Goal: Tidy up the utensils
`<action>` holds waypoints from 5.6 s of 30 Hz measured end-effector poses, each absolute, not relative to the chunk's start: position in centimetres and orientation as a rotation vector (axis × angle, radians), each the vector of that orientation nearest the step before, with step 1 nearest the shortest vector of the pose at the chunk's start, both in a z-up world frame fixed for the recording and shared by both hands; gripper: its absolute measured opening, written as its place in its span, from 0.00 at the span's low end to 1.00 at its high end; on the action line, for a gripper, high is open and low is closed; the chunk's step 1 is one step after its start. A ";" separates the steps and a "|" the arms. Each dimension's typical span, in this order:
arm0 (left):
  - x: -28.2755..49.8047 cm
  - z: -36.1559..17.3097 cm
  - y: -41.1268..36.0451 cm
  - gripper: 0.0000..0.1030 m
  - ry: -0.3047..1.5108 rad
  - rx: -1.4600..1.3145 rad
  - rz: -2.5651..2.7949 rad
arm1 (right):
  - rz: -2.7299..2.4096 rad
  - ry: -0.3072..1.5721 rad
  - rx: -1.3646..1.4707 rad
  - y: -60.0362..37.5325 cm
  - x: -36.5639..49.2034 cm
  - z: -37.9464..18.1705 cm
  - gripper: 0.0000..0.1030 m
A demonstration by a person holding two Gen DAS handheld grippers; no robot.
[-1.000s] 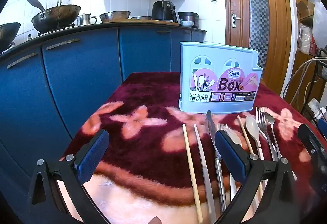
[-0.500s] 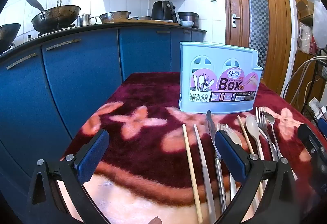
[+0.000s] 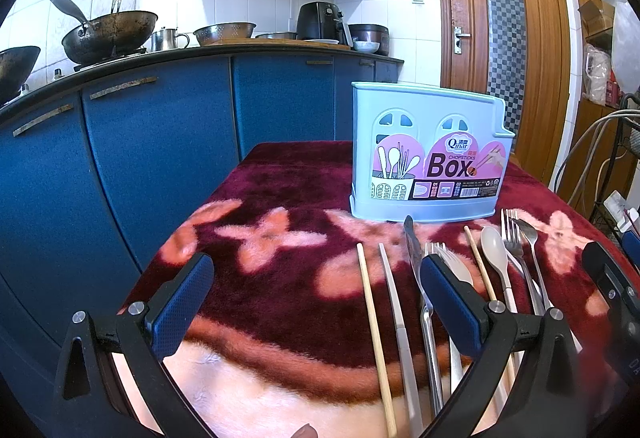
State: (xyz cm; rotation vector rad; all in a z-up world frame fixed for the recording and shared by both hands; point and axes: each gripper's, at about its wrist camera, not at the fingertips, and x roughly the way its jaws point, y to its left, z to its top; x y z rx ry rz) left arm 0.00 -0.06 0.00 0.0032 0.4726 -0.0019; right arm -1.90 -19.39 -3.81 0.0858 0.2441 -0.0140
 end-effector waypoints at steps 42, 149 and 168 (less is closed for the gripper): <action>0.0 0.0 0.0 1.00 0.472 0.004 -0.002 | -0.014 0.244 0.086 -19.4 -1.9 -3.8 1.00; 7.3 10.4 1.2 0.02 0.646 -0.169 -0.320 | 0.241 0.425 0.226 -24.2 2.6 6.8 0.03; 16.4 18.5 -0.2 0.02 0.435 -0.236 -0.274 | 0.152 0.289 0.142 -24.5 9.3 13.4 0.03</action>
